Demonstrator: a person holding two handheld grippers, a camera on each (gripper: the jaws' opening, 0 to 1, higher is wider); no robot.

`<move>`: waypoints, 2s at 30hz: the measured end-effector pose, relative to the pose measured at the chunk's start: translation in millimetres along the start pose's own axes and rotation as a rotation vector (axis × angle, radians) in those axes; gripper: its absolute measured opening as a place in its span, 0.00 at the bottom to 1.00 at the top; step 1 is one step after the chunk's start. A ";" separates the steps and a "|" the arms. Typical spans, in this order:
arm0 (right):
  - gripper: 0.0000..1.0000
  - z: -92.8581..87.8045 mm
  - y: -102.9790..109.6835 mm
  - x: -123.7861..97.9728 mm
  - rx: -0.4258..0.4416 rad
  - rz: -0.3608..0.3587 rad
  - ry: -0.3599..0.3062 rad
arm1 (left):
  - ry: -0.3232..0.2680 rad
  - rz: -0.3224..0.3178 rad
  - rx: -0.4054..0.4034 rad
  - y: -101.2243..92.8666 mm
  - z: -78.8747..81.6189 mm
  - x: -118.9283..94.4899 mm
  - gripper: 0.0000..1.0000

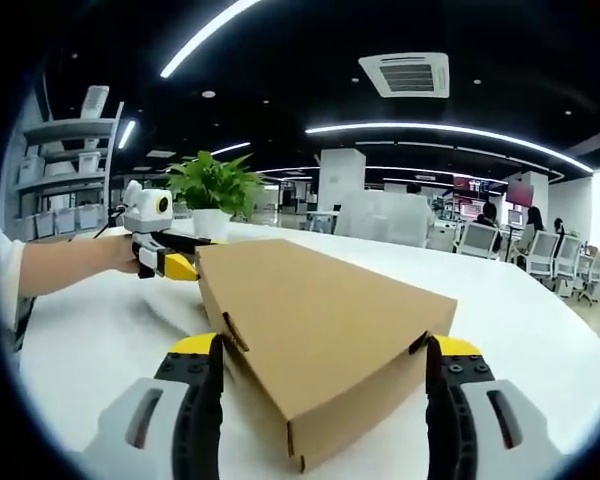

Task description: Operate the shoe box by opening the lid, removing the specified soft item, and placing it in the target area until the item is outside and the box remains undamaged.

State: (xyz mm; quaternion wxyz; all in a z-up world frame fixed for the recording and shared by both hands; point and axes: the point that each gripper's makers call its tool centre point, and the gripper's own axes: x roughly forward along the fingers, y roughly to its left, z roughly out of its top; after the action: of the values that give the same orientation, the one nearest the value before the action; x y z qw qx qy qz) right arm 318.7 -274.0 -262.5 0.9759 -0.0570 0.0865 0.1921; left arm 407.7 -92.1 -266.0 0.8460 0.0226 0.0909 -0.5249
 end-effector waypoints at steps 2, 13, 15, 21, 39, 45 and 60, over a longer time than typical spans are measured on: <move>0.85 -0.5 0.2 0.2 0.000 0.001 0.001 | -0.006 0.001 0.000 -0.1 -0.5 -0.5 0.75; 0.85 -3.1 4.3 -6.4 -0.003 0.017 0.003 | -0.032 0.014 -0.002 -8.3 -2.0 -6.8 0.75; 0.85 -3.6 4.6 -7.3 -0.003 0.018 0.001 | -0.034 0.018 -0.003 -9.7 -2.7 -7.6 0.75; 0.85 -3.2 7.4 -11.7 -0.004 0.031 -0.006 | -0.060 0.028 -0.005 -22.3 -2.9 -15.0 0.75; 0.83 -1.8 12.9 -18.9 0.003 0.048 -0.008 | -0.073 0.065 -0.015 -40.2 -4.4 -24.3 0.75; 0.83 -2.7 15.2 -21.8 0.000 0.053 -0.017 | -0.076 0.070 -0.018 -41.1 -3.9 -27.0 0.75; 0.83 -5.1 21.8 -26.5 0.021 0.045 0.001 | -0.106 0.093 -0.034 -49.0 -7.0 -37.4 0.75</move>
State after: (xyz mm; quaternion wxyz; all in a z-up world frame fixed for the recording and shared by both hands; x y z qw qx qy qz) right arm 285.4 -264.4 -264.2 0.9718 -0.0448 0.0904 0.2133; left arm 346.9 -80.1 -263.3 0.8733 -0.0154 0.0537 -0.4840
